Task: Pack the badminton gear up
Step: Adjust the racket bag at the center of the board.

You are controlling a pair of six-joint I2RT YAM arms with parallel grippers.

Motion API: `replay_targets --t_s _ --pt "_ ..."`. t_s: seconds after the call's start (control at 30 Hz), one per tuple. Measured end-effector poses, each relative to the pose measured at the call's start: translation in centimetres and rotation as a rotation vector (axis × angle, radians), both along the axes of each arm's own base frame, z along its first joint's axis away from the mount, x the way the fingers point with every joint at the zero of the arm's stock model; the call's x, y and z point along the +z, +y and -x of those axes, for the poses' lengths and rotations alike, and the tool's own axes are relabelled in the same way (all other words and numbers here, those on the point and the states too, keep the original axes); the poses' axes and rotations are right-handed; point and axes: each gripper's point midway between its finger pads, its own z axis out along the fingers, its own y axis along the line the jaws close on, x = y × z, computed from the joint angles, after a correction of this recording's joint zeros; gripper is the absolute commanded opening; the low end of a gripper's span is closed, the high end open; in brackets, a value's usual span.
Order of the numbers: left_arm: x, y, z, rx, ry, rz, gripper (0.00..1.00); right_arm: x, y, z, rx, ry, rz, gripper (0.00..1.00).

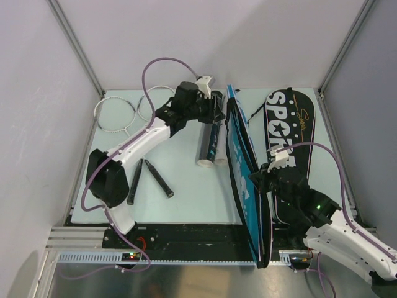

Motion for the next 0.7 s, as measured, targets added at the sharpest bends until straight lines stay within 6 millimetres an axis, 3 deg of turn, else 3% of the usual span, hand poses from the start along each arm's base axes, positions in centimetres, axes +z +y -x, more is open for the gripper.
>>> replay_targets --t_s 0.33,0.53,0.7 --pt "-0.5 -1.4 0.7 -0.038 -0.007 0.063 0.46 -0.3 0.4 0.2 0.017 0.030 -0.018 0.00" --pt "0.9 -1.8 0.2 -0.029 -0.045 0.114 0.52 -0.2 0.6 0.4 0.024 0.035 -0.031 0.00" --pt "0.1 -1.2 1.6 -0.034 -0.021 0.122 0.54 0.4 0.5 0.5 0.024 0.024 -0.054 0.00"
